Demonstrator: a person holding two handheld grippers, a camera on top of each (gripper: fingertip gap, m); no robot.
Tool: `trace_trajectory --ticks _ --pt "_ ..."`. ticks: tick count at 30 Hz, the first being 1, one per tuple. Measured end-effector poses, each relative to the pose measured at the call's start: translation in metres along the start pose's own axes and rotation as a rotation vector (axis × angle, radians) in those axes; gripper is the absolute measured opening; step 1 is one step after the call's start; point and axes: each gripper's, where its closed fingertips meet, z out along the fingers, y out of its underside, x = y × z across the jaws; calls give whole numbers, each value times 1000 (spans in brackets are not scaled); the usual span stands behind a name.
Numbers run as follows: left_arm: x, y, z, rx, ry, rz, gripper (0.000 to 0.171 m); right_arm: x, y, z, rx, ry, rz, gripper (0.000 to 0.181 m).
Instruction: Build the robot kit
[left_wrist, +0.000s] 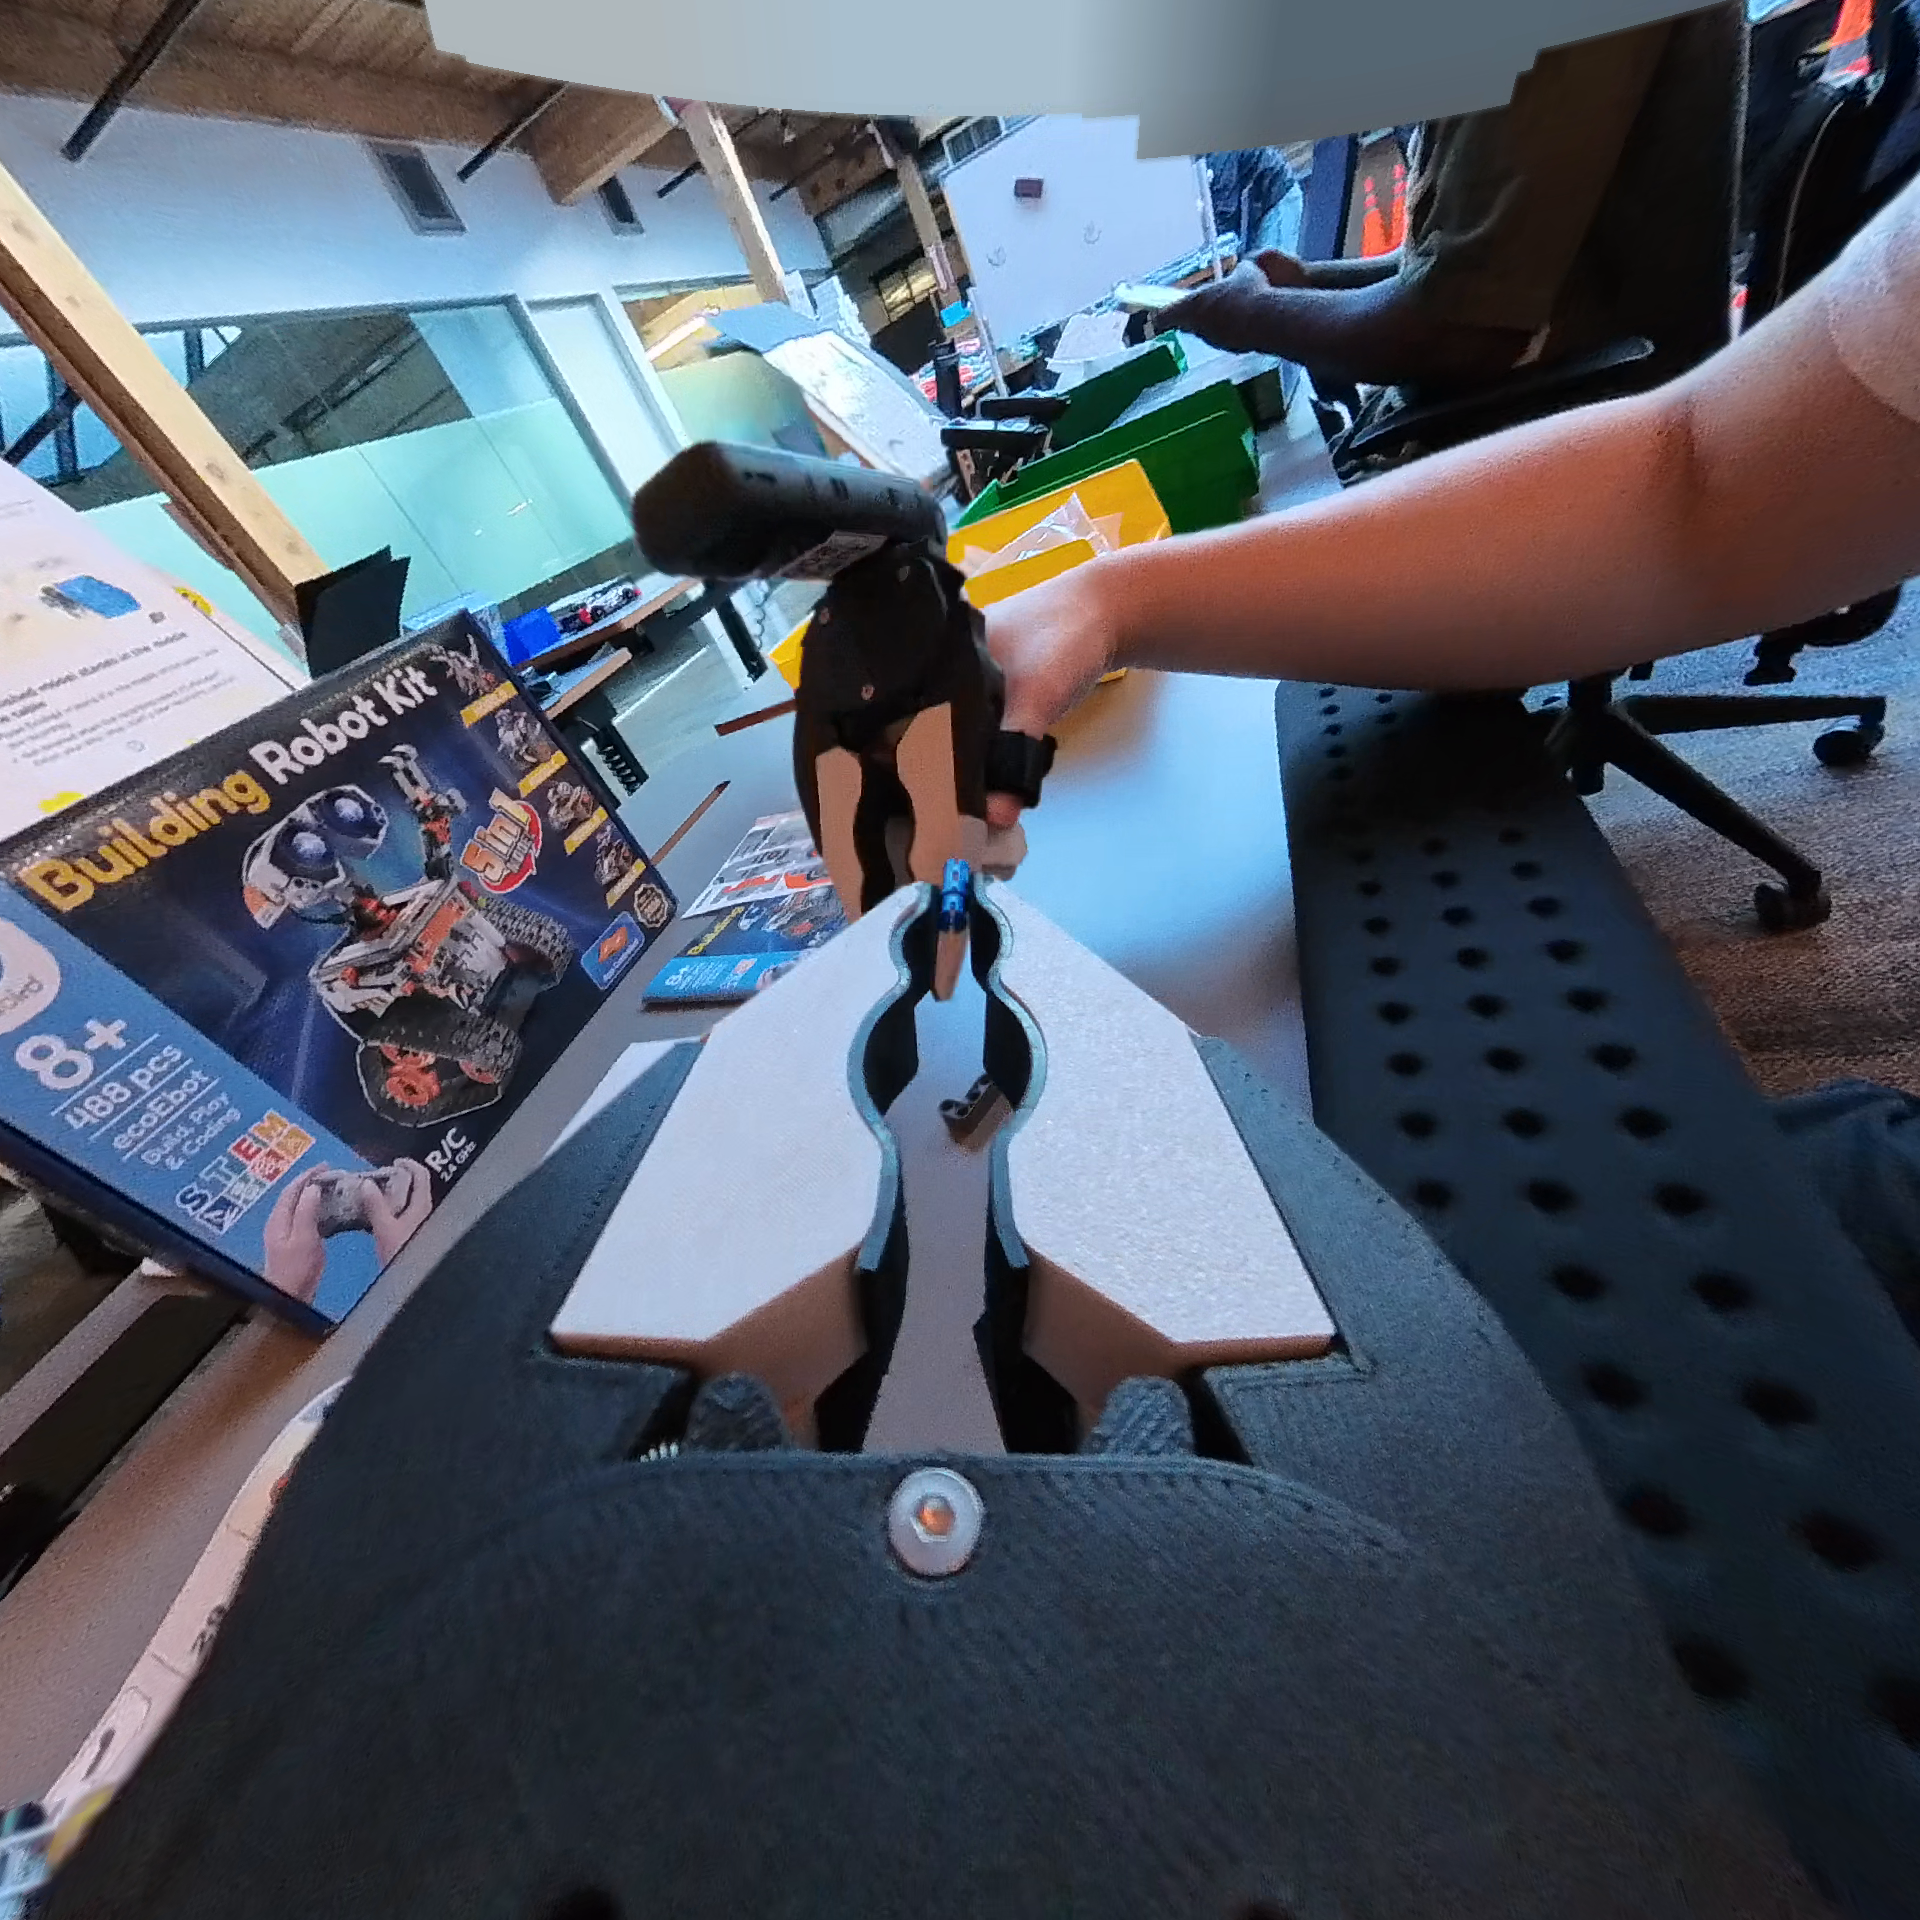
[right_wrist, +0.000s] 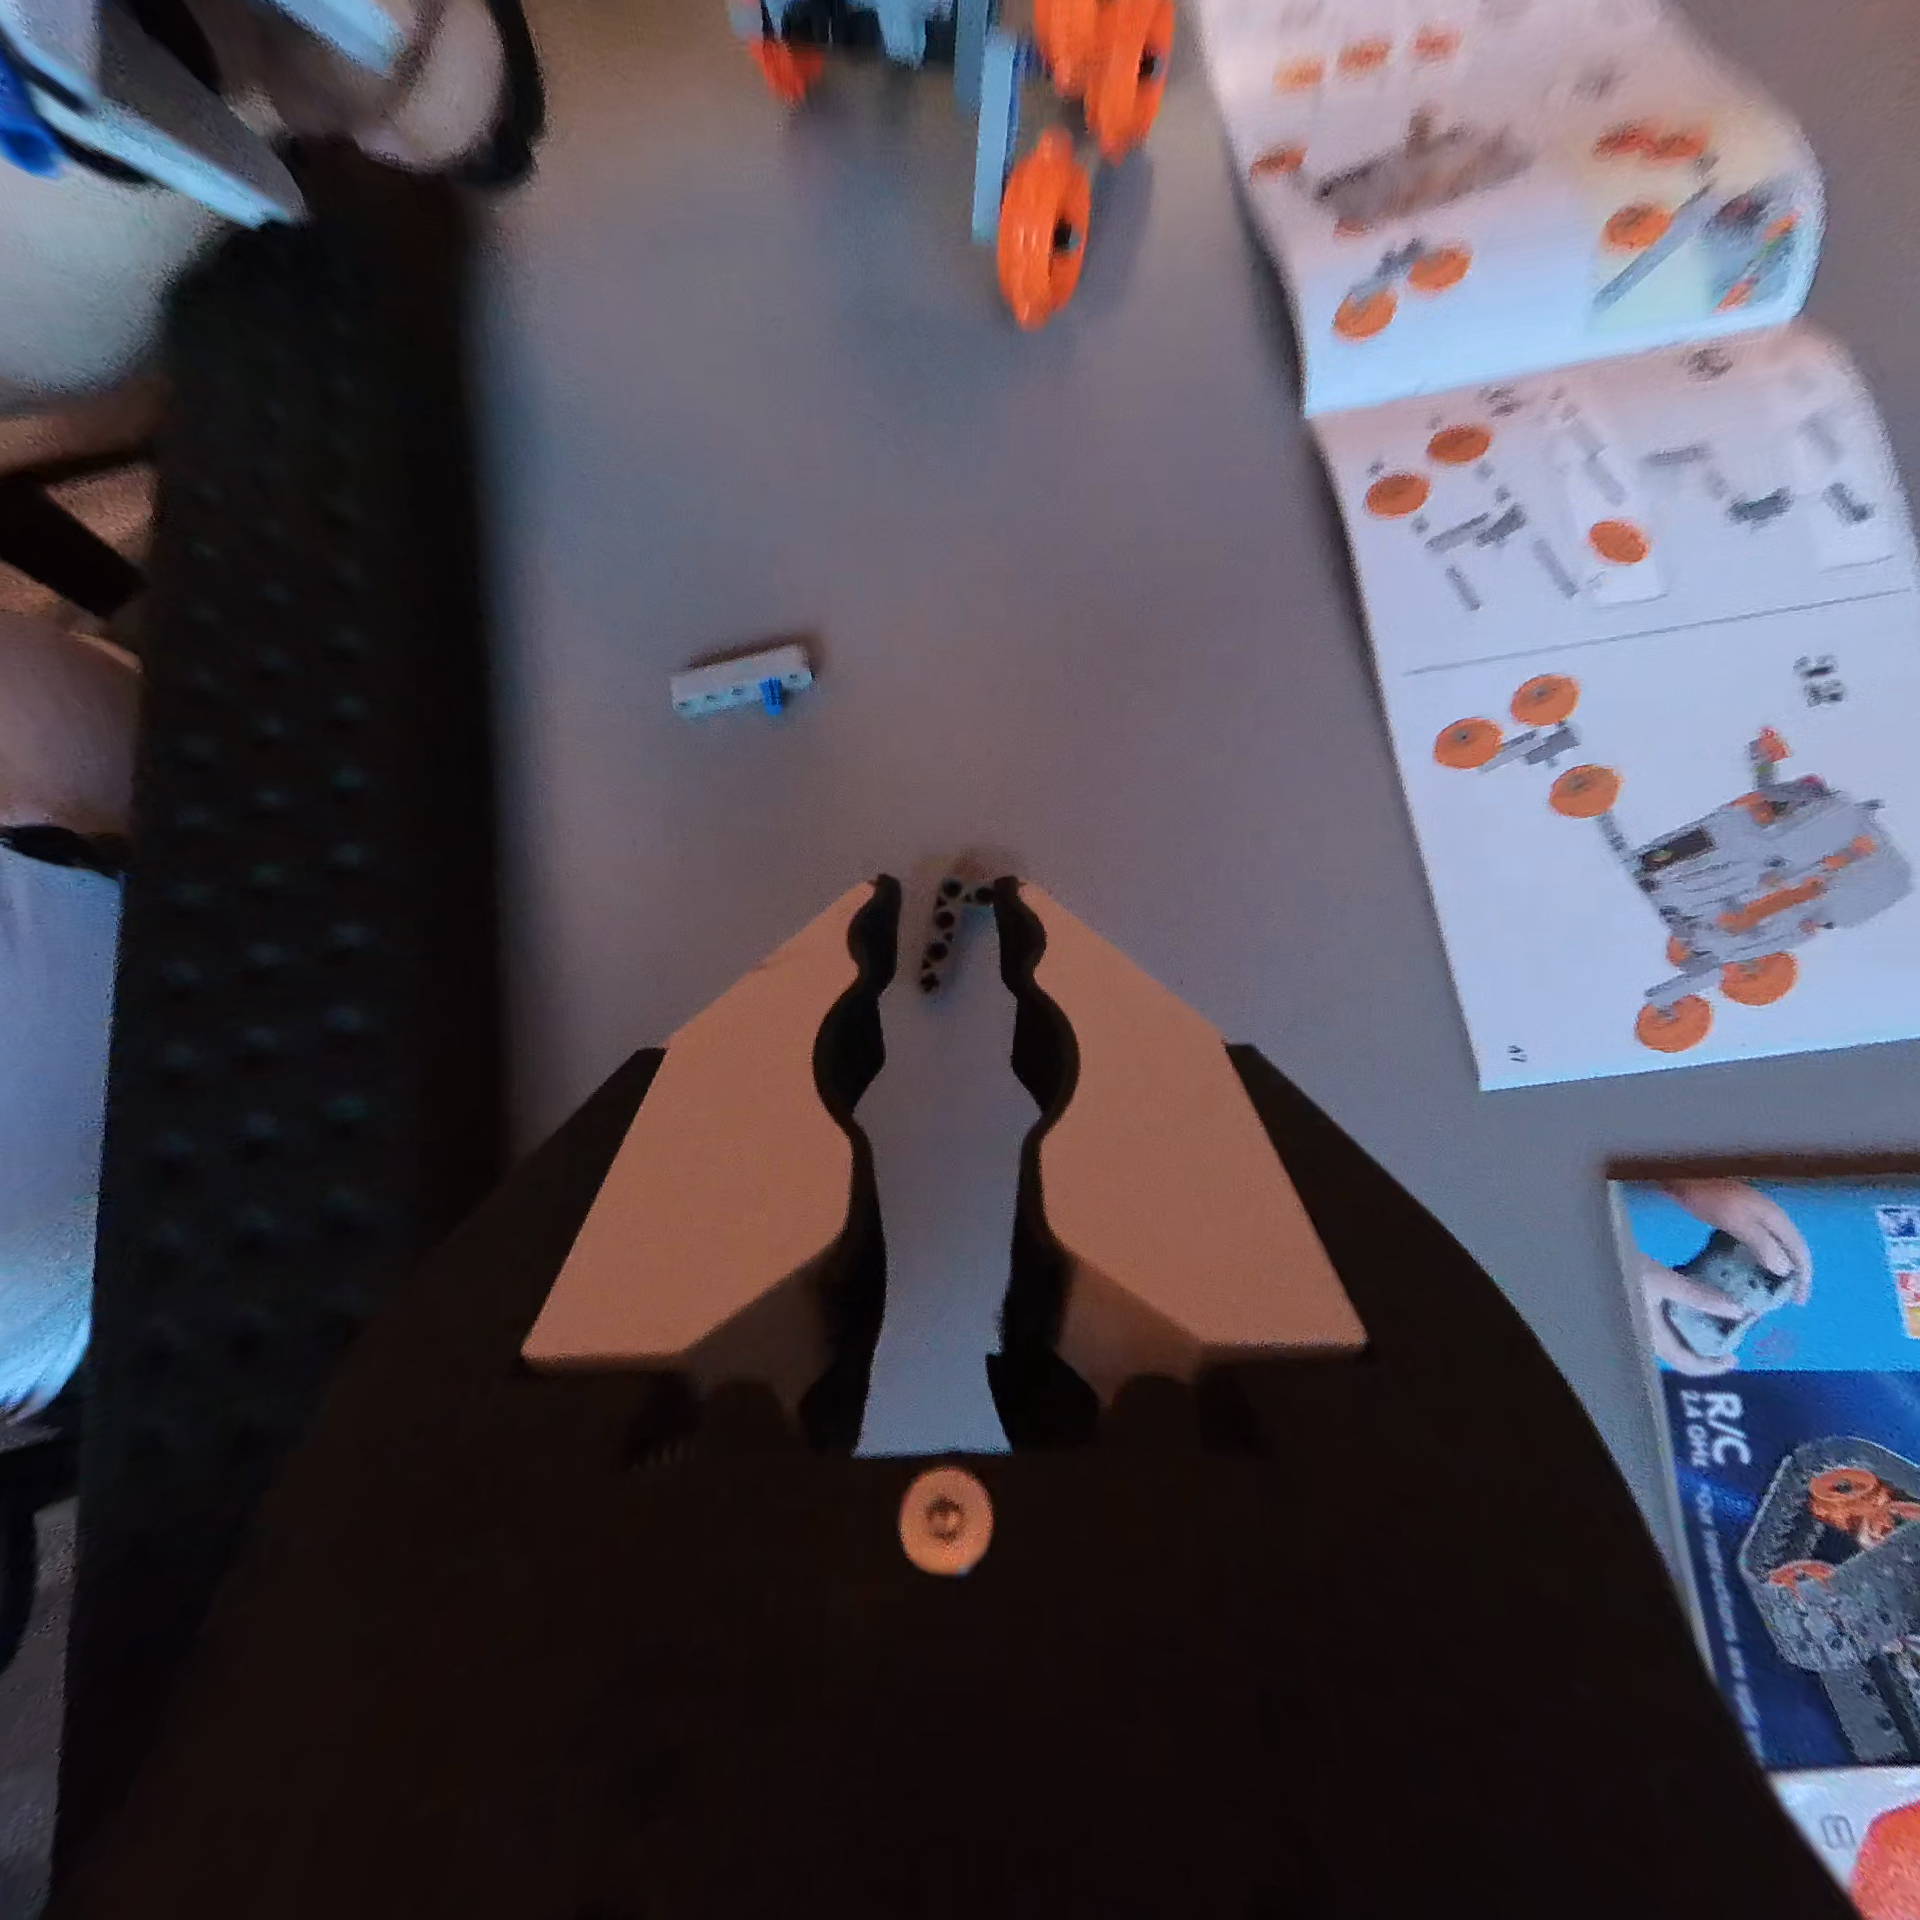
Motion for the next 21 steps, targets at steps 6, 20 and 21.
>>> trace_trajectory --ticks 6,20,21 --pt "3 17 6 -79 3 26 3 0 31 23 -341 156 -20 20" --pt "3 23 8 -109 16 34 3 -3 40 32 -536 147 -26 13" --pt "3 23 9 -110 18 35 3 -2 41 32 -540 148 -26 13"
